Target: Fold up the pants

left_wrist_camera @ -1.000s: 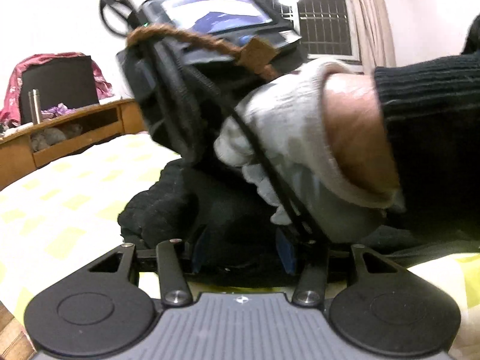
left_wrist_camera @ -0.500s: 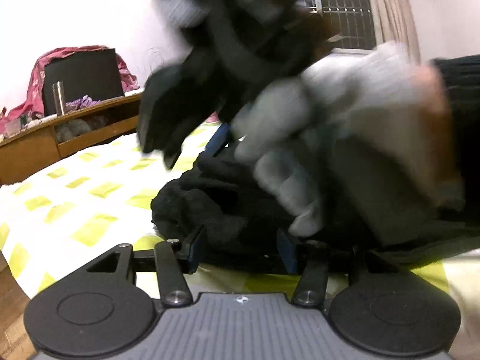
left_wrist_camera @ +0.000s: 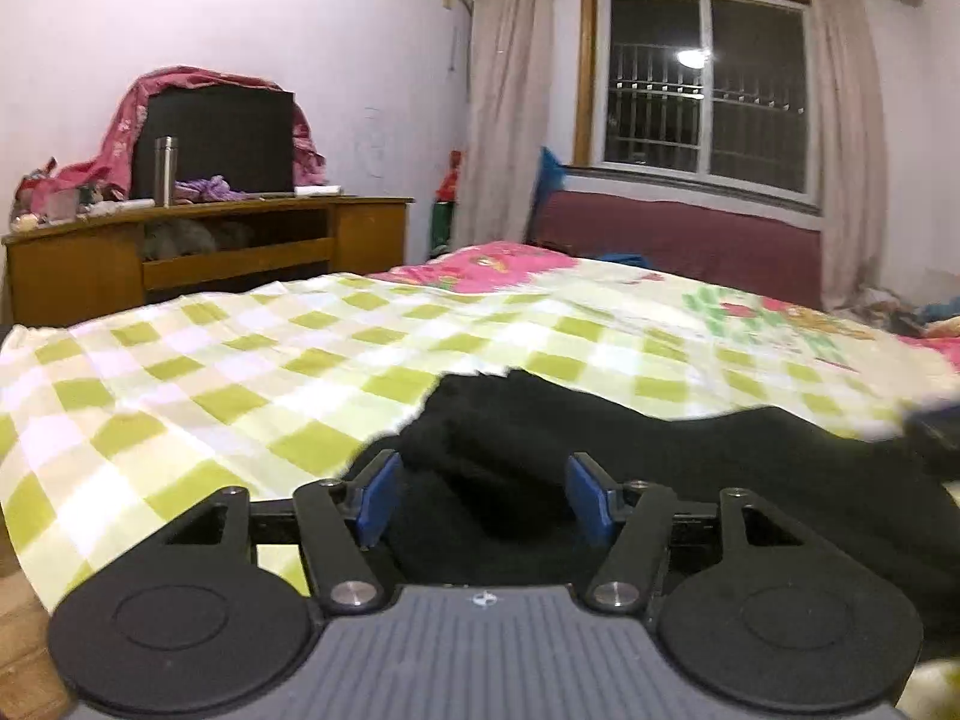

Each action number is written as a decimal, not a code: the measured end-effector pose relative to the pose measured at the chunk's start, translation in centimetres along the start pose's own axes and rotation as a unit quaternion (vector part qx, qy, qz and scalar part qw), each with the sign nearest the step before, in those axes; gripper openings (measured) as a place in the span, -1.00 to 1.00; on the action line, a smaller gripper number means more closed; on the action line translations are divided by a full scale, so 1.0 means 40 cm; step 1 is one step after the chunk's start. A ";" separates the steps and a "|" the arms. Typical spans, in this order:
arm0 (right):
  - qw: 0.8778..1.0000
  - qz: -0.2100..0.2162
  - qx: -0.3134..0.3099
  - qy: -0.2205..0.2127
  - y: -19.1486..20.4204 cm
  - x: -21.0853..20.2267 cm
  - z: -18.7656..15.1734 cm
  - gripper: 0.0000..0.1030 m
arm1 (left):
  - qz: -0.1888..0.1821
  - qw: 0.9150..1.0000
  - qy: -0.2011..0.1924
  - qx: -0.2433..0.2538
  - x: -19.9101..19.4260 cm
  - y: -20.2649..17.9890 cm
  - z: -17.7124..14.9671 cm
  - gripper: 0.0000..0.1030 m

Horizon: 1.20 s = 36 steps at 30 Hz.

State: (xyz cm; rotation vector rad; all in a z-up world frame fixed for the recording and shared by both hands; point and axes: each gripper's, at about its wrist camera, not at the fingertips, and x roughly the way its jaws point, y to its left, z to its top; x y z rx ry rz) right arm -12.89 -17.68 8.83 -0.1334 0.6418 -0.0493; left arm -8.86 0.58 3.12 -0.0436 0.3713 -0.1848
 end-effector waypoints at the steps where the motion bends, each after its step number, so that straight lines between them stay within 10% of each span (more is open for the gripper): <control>1: 1.000 0.004 0.010 0.006 -0.019 -0.004 -0.011 -0.03 | 0.006 1.000 0.004 0.009 0.024 -0.001 0.012 0.45; 13: 0.991 0.099 -0.085 -0.034 0.084 0.049 -0.078 0.04 | 0.023 0.976 0.105 0.188 0.238 -0.066 0.027 0.72; 16: 0.984 0.116 -0.129 -0.046 0.155 0.089 -0.073 0.04 | 0.022 0.971 0.114 0.209 0.239 -0.074 0.030 0.52; 21: 0.977 0.089 -0.188 -0.048 0.234 0.161 -0.064 0.06 | 0.007 0.965 0.121 0.230 0.235 -0.067 0.039 0.27; 28: 0.975 0.057 -0.210 -0.050 0.268 0.214 -0.051 0.01 | -0.003 0.964 0.130 0.233 0.263 -0.044 0.027 0.56; 32: 0.986 0.076 -0.144 -0.019 0.233 0.238 -0.019 -0.65 | -0.052 0.966 0.156 0.199 0.276 -0.018 0.051 -0.13; 36: 0.990 0.113 -0.090 -0.001 0.201 0.225 0.007 -0.82 | -0.068 0.968 0.155 0.185 0.263 0.008 0.082 -0.33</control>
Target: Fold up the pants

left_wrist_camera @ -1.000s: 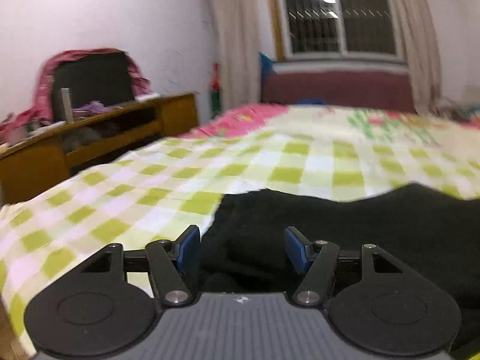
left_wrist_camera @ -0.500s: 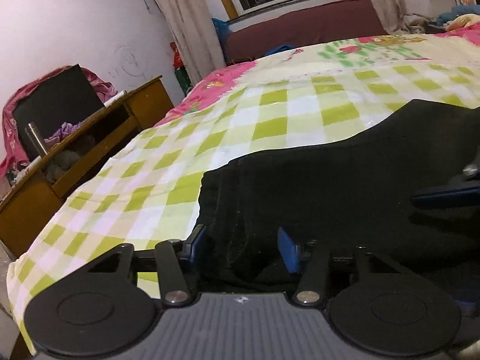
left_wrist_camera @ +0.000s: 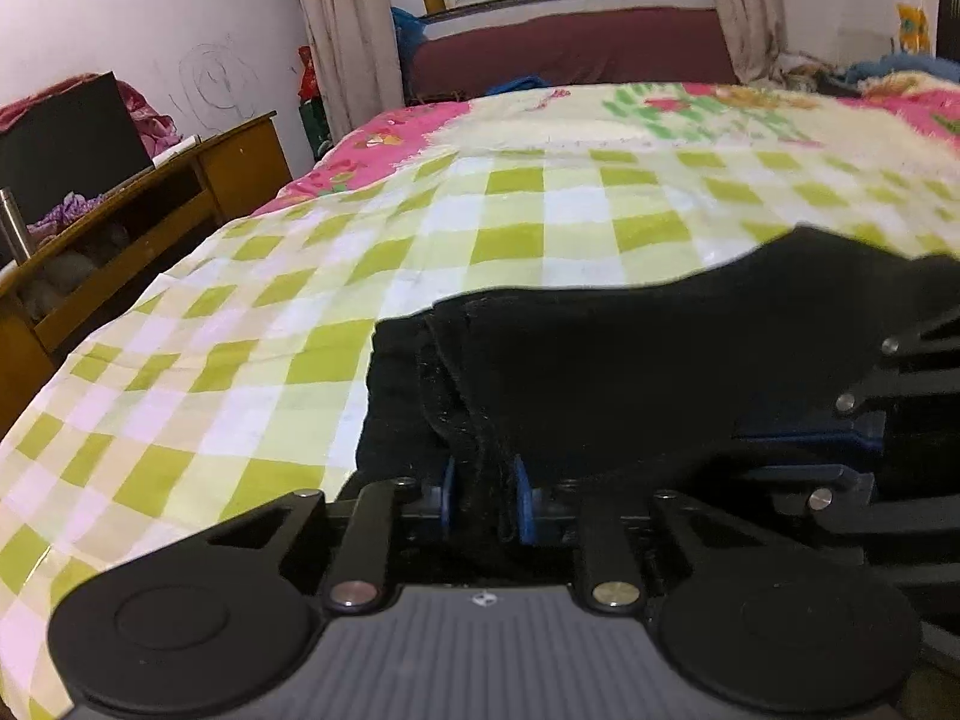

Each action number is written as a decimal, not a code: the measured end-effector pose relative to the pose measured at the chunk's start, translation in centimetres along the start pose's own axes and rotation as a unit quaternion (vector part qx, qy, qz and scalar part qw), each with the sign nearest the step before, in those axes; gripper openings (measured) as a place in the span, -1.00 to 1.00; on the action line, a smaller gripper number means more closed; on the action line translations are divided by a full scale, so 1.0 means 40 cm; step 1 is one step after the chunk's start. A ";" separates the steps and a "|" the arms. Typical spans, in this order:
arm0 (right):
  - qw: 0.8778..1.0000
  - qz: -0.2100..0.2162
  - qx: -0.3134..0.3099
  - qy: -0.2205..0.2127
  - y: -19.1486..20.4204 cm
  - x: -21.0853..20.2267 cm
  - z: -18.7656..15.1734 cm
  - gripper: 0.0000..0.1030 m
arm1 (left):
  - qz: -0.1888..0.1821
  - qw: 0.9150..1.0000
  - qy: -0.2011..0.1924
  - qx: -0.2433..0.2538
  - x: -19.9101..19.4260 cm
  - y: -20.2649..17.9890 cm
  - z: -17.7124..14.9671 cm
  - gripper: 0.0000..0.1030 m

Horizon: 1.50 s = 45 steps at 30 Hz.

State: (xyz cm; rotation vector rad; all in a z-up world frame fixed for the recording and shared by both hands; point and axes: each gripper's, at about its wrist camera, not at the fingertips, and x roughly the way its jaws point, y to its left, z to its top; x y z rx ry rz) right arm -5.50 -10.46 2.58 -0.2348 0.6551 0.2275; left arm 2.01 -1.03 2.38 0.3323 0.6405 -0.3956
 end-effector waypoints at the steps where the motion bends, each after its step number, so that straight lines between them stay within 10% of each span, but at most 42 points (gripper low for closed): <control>1: 1.000 0.002 0.008 -0.004 -0.001 -0.010 0.007 -0.82 | 0.002 1.000 -0.009 0.002 -0.013 0.005 0.007 -0.34; 8: 0.998 -0.003 0.006 -0.062 0.024 -0.058 0.047 -0.68 | 0.017 0.999 -0.027 -0.039 -0.037 0.059 0.023 -0.32; 11: 0.998 0.027 -0.041 0.033 0.069 0.042 0.021 -0.54 | 0.034 0.999 0.011 -0.007 0.032 0.045 -0.039 -0.17; 13: 0.998 0.035 -0.037 0.021 0.066 0.021 -0.004 -0.55 | 0.052 0.998 -0.006 0.020 0.019 0.028 -0.057 -0.10; 18: 0.995 0.040 0.082 -0.027 -0.068 -0.172 -0.055 -0.30 | 0.073 0.997 -0.020 0.017 -0.025 0.049 -0.045 0.01; 21: 0.986 -0.043 0.159 -0.035 -0.195 -0.298 -0.141 -0.06 | 0.104 0.994 -0.037 0.022 -0.061 0.051 -0.038 0.00; 25: 0.951 -0.102 0.291 0.020 -0.372 -0.360 -0.282 0.05 | 0.078 0.995 -0.064 0.021 -0.109 0.015 -0.023 -0.01; 29: 0.900 -0.005 0.435 0.002 -0.465 -0.345 -0.380 0.05 | 0.020 0.997 -0.067 0.043 -0.107 -0.075 -0.010 0.00; 33: 0.883 0.055 0.466 -0.015 -0.480 -0.261 -0.395 0.37 | -0.020 0.996 -0.056 0.071 -0.072 -0.154 -0.011 0.00; 45: 0.809 0.139 0.569 -0.044 -0.531 -0.191 -0.450 0.09 | -0.040 0.993 -0.032 0.109 -0.028 -0.245 -0.021 -0.03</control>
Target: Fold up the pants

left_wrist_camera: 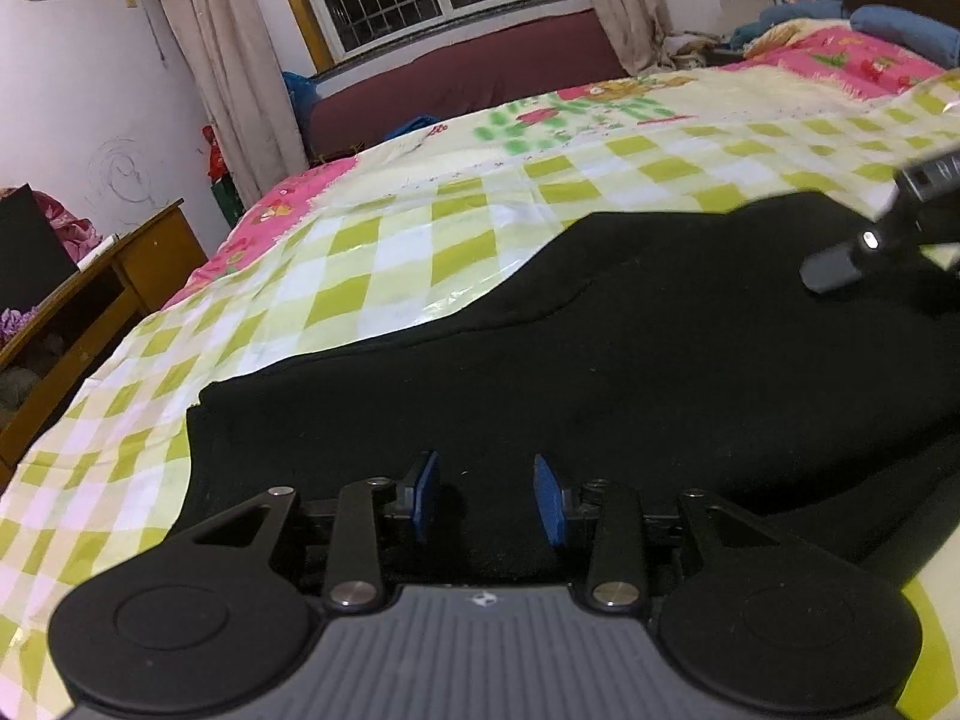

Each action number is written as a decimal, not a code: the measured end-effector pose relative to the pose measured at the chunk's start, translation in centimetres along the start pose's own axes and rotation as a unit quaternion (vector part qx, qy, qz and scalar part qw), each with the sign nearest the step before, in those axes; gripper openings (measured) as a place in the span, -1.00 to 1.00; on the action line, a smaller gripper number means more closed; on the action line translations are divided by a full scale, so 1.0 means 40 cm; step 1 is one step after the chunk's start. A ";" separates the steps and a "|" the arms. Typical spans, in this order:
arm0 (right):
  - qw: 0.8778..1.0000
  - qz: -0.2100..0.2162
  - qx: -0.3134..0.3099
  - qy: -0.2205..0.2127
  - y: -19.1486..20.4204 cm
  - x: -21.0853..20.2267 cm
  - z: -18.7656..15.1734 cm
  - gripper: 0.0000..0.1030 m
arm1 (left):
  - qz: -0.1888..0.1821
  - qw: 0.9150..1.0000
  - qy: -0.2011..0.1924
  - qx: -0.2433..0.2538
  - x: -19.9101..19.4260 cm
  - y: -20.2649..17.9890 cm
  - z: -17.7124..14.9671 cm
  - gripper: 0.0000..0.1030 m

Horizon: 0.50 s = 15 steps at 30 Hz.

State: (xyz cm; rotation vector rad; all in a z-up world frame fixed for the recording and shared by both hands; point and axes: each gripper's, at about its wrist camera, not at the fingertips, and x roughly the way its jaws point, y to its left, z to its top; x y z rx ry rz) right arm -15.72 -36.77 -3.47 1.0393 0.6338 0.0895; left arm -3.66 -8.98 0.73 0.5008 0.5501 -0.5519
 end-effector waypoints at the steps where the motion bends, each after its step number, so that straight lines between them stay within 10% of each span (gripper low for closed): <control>1: 1.000 -0.004 -0.003 0.000 0.009 0.005 0.006 -0.23 | 0.001 1.000 0.004 0.001 -0.001 -0.003 0.001 -0.04; 4: 0.999 0.033 0.033 0.002 0.000 -0.029 0.006 -0.64 | -0.003 1.000 0.013 0.014 -0.017 -0.024 0.005 -0.08; 15: 0.997 -0.046 0.052 -0.035 -0.111 -0.399 -0.018 -0.67 | -0.144 0.989 -0.011 0.039 -0.132 -0.319 0.063 -0.13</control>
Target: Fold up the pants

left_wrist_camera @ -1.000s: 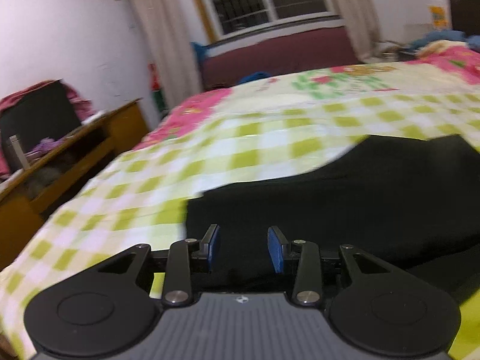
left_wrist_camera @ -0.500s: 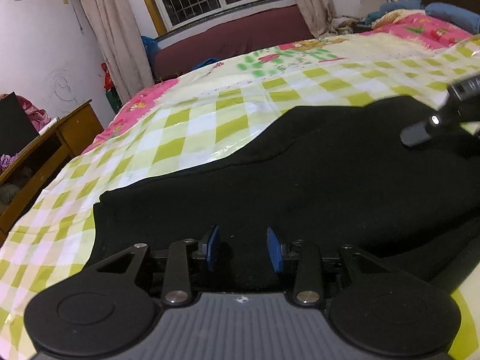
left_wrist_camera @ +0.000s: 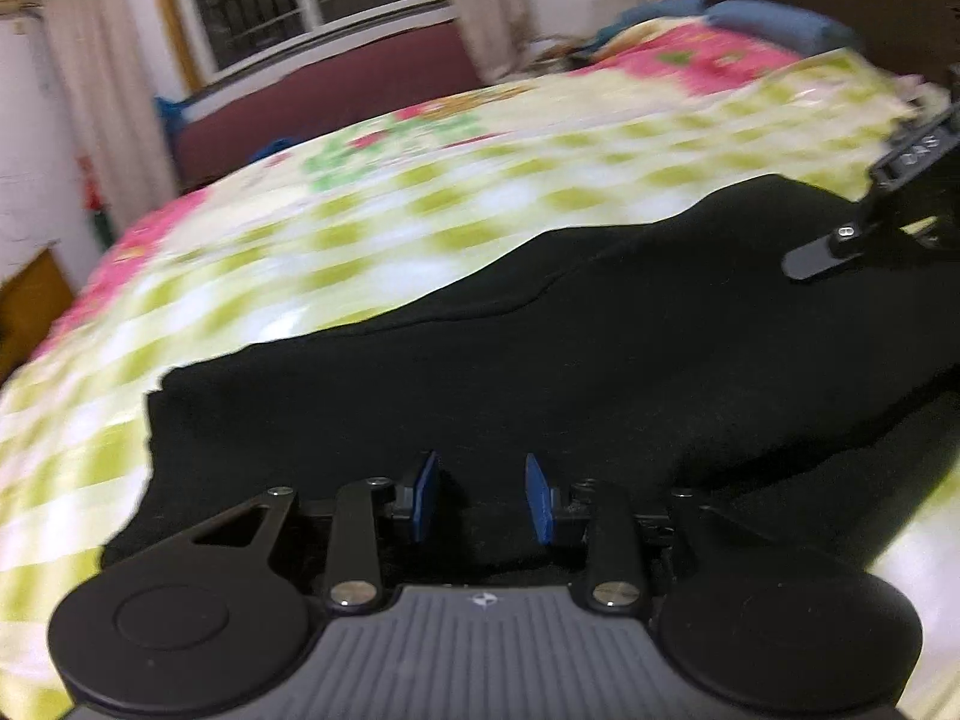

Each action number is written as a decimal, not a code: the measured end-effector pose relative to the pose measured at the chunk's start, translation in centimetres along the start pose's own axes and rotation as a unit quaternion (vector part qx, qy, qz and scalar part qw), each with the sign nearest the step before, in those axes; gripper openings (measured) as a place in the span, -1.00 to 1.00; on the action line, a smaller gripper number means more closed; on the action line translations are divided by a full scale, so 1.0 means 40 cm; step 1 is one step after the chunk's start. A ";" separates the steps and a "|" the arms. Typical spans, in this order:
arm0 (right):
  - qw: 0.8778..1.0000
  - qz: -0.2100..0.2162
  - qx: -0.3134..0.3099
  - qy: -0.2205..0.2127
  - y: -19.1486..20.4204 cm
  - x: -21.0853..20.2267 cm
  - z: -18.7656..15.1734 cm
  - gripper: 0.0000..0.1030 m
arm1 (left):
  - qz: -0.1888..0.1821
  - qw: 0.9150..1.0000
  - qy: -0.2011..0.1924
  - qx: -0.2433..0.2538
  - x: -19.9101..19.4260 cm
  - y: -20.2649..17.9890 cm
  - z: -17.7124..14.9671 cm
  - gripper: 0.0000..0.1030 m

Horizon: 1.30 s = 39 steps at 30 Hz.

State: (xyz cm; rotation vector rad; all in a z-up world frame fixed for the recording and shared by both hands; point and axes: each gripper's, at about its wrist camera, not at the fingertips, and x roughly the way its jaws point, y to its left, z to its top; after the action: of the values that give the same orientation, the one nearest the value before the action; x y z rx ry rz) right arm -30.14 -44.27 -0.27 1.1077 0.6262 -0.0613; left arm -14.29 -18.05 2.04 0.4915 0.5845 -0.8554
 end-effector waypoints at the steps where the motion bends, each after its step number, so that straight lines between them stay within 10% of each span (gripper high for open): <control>1: 1.000 -0.018 -0.001 -0.007 -0.013 -0.050 0.005 -0.67 | -0.024 1.000 -0.006 0.000 0.003 -0.042 0.010 -0.12; 6: 0.993 -0.104 0.001 -0.048 -0.023 -0.267 0.017 -0.65 | -0.087 0.996 -0.035 -0.016 0.015 -0.178 0.047 -0.11; 11: 0.985 -0.159 0.005 -0.072 -0.018 -0.347 -0.007 -0.64 | -0.063 0.993 -0.090 0.030 -0.033 -0.261 0.064 -0.06; 15: 0.981 -0.176 0.003 -0.081 0.022 -0.347 0.000 -0.64 | -0.082 0.996 -0.043 -0.017 0.026 -0.222 0.044 -0.05; 31: 0.979 -0.192 -0.030 -0.067 0.394 0.047 0.089 -0.24 | -0.195 0.972 -0.061 -0.114 0.014 -0.048 -0.009 -0.05; 39: 0.983 -0.158 -0.095 0.024 0.520 0.253 0.021 -0.15 | -0.224 0.961 -0.067 -0.150 -0.017 0.045 -0.049 -0.07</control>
State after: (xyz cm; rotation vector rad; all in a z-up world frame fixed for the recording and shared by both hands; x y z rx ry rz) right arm -14.14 -32.75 11.86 0.8215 0.8294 -0.2440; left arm -13.75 -15.45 1.34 0.0182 0.6984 -1.1949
